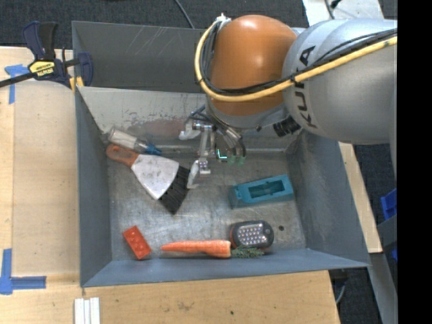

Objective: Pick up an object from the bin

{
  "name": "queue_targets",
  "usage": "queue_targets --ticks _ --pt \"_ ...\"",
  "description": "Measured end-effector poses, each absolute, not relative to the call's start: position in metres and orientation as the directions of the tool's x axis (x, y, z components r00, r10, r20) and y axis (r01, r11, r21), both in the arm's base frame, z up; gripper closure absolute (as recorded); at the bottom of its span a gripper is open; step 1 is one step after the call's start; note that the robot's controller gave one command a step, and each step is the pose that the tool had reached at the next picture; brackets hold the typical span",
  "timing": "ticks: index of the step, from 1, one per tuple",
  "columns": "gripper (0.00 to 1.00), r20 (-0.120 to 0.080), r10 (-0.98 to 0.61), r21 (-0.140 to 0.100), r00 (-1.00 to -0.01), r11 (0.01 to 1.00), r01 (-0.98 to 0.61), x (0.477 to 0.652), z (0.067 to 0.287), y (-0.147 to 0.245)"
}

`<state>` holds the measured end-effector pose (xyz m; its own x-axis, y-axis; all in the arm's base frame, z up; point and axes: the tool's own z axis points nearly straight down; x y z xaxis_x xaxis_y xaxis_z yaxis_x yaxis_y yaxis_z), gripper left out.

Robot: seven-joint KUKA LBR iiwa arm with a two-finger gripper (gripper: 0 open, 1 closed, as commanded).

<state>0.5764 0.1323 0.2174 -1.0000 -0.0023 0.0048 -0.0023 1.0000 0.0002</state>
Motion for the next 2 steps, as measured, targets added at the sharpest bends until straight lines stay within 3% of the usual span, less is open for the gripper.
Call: queue_targets --ticks 1,2 --pt "0.00 -0.003 0.000 0.001 -1.000 1.000 0.000 0.578 0.222 0.132" --pt "0.00 -0.012 0.012 0.004 -1.000 1.000 0.012 0.588 0.184 0.118"
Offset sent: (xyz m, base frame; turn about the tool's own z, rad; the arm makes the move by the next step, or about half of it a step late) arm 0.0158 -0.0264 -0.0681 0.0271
